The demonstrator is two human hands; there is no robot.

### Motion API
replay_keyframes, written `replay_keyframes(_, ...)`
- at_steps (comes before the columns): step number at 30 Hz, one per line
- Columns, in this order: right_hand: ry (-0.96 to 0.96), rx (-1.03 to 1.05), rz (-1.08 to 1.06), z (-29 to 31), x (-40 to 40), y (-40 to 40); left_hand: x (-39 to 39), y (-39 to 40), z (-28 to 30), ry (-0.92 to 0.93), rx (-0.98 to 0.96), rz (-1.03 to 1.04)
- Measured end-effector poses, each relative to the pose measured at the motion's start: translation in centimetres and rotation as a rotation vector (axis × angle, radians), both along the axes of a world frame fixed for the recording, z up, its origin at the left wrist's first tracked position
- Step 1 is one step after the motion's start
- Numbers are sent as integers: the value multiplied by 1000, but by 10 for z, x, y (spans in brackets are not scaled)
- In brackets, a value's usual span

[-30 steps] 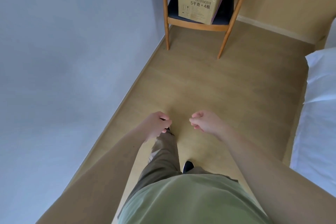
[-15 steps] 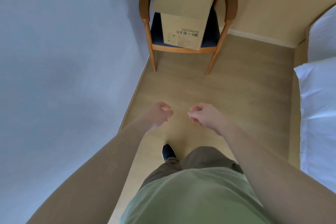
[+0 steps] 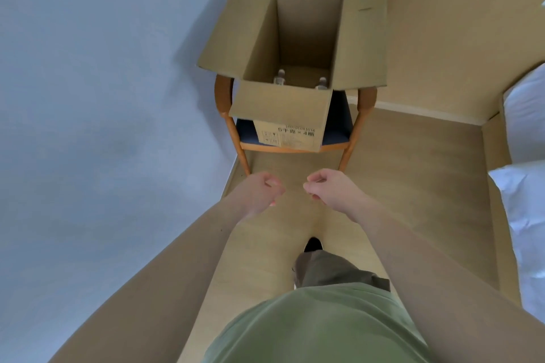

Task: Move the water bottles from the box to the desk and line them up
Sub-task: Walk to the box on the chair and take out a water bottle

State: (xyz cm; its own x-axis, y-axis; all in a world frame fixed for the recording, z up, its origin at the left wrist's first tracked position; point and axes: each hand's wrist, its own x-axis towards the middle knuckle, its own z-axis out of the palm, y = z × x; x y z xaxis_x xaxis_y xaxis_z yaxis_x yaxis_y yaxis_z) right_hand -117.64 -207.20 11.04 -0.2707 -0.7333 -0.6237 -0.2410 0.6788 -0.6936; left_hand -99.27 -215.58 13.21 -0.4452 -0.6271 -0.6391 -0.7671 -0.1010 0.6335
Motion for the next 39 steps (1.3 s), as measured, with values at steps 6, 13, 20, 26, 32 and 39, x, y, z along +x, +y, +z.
replay_keyframes(6, -7, -67, 18, 25, -56, -76, -56, -69, 21, 90, -24, 95)
replay_keyframes(13, -36, -113, 1, 39, -98, -132, -111, -124, 45, 98, -73, 80)
replay_keyframes(20, -4, -126, -20, 45, -125, -180, -141, -182, 44, 98, -92, 69)
replay_keyframes(26, 44, -89, -80, 33, -144, -239, -170, -255, 25, 97, -95, 33)
replay_keyframes(32, 61, 8, -124, 15, -156, -310, -189, -334, -1, 88, -46, 24)
replay_keyframes(39, 50, 123, -187, -16, -167, -368, -214, -396, -46, 27, -14, -23)
